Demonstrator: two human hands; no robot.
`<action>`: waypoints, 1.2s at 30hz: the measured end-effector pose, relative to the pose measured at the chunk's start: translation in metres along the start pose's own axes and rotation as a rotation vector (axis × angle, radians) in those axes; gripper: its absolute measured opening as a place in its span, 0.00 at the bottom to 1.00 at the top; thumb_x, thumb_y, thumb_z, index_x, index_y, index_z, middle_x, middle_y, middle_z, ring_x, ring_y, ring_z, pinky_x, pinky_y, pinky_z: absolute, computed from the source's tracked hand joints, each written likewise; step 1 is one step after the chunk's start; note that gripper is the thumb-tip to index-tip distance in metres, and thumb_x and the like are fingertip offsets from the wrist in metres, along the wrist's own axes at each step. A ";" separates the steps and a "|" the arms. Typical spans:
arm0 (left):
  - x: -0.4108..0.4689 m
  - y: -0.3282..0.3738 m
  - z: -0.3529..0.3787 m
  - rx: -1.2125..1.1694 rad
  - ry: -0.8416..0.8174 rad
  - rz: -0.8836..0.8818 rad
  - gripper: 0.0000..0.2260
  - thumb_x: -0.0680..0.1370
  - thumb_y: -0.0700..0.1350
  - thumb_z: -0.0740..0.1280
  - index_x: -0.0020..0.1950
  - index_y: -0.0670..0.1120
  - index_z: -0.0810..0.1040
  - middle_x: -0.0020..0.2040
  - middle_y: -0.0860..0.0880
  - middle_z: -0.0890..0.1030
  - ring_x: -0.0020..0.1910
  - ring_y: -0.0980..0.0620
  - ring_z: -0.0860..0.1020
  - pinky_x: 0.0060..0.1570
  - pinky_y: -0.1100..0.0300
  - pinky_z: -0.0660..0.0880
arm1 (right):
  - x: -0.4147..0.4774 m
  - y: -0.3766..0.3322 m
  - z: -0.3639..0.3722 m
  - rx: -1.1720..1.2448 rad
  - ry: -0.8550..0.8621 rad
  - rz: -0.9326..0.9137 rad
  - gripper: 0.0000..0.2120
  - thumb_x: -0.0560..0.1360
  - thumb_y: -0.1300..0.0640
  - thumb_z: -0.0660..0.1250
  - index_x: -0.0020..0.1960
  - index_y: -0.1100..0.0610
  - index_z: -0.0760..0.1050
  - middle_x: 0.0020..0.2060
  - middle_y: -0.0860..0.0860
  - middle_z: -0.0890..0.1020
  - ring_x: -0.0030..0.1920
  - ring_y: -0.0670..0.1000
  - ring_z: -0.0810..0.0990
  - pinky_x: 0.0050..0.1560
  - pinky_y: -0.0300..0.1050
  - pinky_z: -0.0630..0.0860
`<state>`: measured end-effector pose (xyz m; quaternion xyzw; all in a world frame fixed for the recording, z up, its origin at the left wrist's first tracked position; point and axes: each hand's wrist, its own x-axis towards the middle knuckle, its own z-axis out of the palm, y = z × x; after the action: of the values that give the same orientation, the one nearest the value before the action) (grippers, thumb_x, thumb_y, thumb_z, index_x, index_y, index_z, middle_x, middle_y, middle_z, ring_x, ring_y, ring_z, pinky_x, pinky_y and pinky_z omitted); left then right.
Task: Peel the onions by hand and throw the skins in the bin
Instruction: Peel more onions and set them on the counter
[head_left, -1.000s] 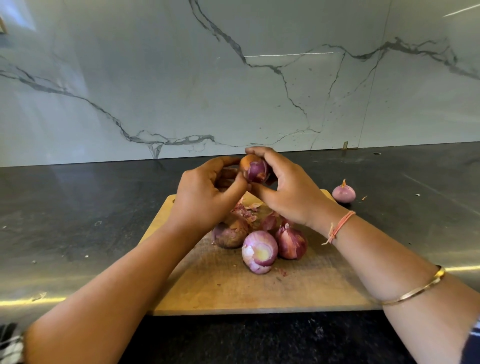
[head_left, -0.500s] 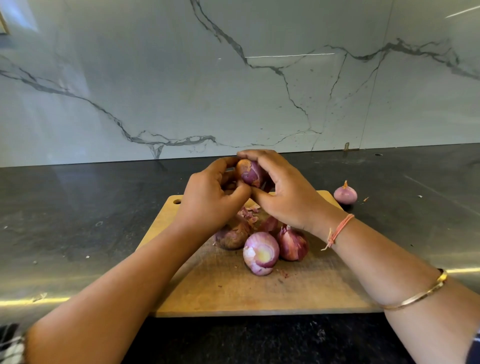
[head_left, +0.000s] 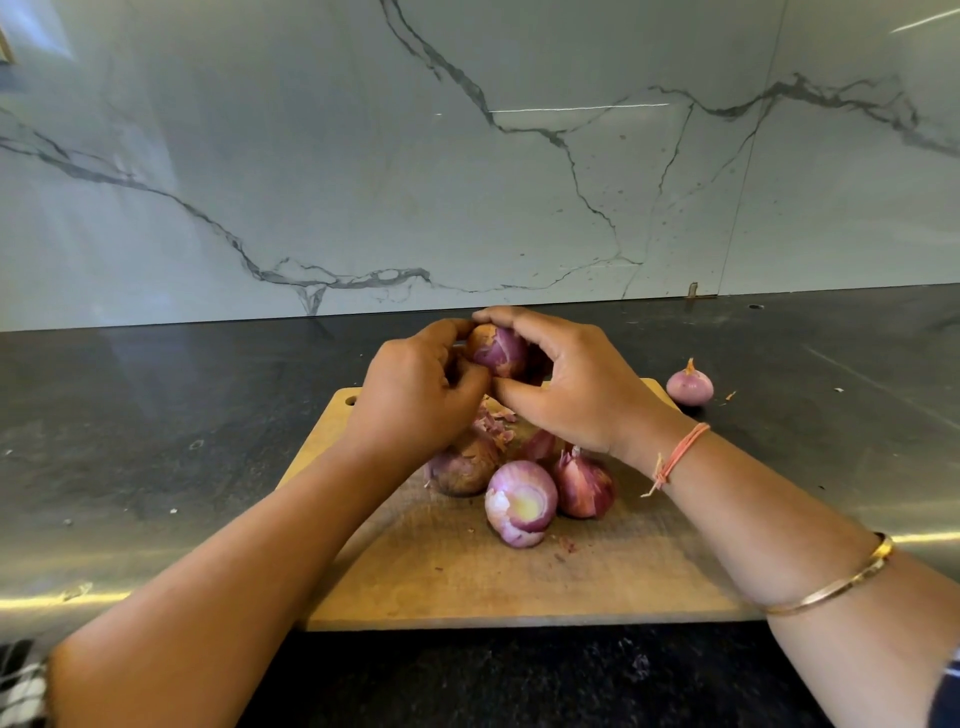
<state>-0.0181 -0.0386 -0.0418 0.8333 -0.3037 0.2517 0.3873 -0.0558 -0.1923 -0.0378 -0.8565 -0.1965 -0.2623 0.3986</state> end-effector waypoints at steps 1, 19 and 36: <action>0.001 -0.001 -0.002 -0.005 0.021 0.008 0.14 0.75 0.39 0.65 0.60 0.43 0.79 0.33 0.55 0.78 0.29 0.59 0.75 0.31 0.69 0.72 | 0.000 -0.001 -0.001 0.043 -0.007 0.020 0.24 0.71 0.64 0.72 0.65 0.54 0.75 0.56 0.48 0.81 0.56 0.41 0.79 0.60 0.34 0.73; -0.003 0.003 0.000 -0.204 0.003 -0.047 0.13 0.74 0.40 0.66 0.56 0.53 0.80 0.33 0.54 0.82 0.29 0.53 0.78 0.30 0.61 0.76 | 0.000 0.006 -0.002 0.117 0.009 0.078 0.20 0.71 0.60 0.71 0.61 0.51 0.75 0.53 0.47 0.82 0.53 0.44 0.81 0.58 0.44 0.77; 0.002 -0.005 0.005 -0.088 0.037 0.012 0.11 0.74 0.39 0.68 0.54 0.45 0.82 0.31 0.43 0.80 0.27 0.57 0.68 0.31 0.57 0.70 | 0.002 0.010 0.000 0.102 -0.002 0.072 0.20 0.71 0.62 0.72 0.62 0.54 0.75 0.54 0.47 0.82 0.55 0.45 0.80 0.61 0.47 0.75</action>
<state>-0.0127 -0.0406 -0.0462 0.8089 -0.3124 0.2557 0.4275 -0.0493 -0.1981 -0.0420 -0.8418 -0.1790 -0.2366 0.4509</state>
